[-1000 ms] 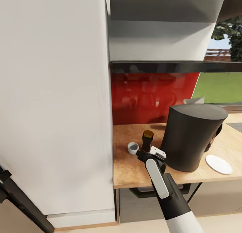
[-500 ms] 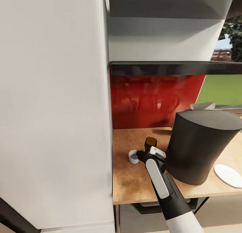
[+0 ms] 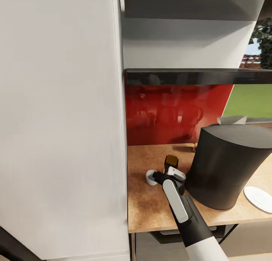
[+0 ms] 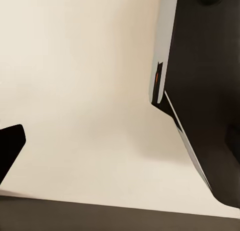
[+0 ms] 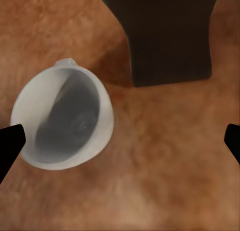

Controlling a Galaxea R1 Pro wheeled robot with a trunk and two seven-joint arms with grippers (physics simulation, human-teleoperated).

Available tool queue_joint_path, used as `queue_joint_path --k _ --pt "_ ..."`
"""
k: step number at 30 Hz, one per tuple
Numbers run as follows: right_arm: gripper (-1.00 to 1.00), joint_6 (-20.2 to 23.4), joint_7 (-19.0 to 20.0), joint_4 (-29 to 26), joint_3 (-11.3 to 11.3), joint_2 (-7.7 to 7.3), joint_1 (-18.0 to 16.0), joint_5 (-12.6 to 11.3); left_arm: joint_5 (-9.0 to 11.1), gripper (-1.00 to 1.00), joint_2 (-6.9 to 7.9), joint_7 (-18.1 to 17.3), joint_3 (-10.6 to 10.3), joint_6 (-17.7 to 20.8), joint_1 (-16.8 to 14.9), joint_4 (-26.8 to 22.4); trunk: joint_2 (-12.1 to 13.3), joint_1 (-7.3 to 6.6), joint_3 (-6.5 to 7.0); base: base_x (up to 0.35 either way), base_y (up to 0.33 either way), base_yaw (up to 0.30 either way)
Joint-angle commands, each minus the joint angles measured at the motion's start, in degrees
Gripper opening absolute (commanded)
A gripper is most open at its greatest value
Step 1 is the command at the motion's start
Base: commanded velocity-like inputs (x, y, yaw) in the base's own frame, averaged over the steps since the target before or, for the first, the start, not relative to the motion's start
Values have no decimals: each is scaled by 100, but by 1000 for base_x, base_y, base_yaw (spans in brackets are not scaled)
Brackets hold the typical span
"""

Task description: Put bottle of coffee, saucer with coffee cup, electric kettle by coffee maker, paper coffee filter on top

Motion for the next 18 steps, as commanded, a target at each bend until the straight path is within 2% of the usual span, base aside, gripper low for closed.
queue_joint_path --k 1,7,12,18 --pt "100 18 -47 9 6 0 -6 -38 -52 100 0 -24 49 -9 2 -10 -12 4 -11 0 0 0" --pt "100 18 -47 67 8 0 -6 -38 -52 100 0 -24 53 -7 3 -15 -12 4 -11 16 0 0" --pt "100 18 -47 117 7 0 -6 -38 -52 100 0 -19 51 -8 3 -14 -12 4 -11 151 0 0" --pt "100 18 -47 174 4 0 -6 -42 -52 100 0 -19 51 -16 3 -15 -12 4 -11 33 0 0"
